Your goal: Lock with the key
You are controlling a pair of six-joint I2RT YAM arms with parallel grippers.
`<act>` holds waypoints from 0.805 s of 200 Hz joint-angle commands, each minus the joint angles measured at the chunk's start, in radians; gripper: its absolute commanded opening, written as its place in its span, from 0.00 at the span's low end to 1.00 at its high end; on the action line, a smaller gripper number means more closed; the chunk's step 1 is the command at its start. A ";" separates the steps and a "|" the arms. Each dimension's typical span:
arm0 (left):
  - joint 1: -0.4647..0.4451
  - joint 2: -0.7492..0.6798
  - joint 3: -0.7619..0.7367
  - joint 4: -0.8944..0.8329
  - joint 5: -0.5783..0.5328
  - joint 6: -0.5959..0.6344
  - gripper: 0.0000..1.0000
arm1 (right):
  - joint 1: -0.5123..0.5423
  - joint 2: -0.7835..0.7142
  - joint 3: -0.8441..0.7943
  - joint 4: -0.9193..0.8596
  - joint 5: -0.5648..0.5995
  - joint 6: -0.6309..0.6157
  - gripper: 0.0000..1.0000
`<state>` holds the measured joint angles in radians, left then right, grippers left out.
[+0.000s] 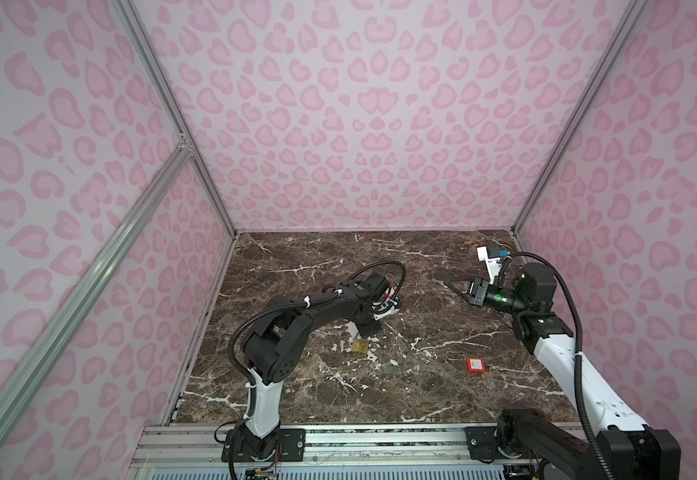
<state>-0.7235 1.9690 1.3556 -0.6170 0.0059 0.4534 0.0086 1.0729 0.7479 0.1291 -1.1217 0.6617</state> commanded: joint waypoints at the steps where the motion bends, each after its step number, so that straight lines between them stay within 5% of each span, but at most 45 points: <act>1: 0.001 -0.012 -0.004 -0.026 -0.027 0.013 0.55 | 0.001 -0.007 -0.005 0.023 -0.014 -0.004 0.00; 119: 0.003 -0.014 -0.004 -0.020 -0.033 0.009 0.55 | 0.000 -0.002 -0.012 0.017 -0.005 -0.011 0.00; 161: 0.073 -0.141 -0.084 0.144 0.066 -0.140 0.55 | 0.007 -0.010 -0.003 -0.069 0.048 -0.093 0.00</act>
<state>-0.6933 1.9129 1.3266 -0.5922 0.0086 0.4156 0.0093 1.0695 0.7422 0.1169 -1.1152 0.6422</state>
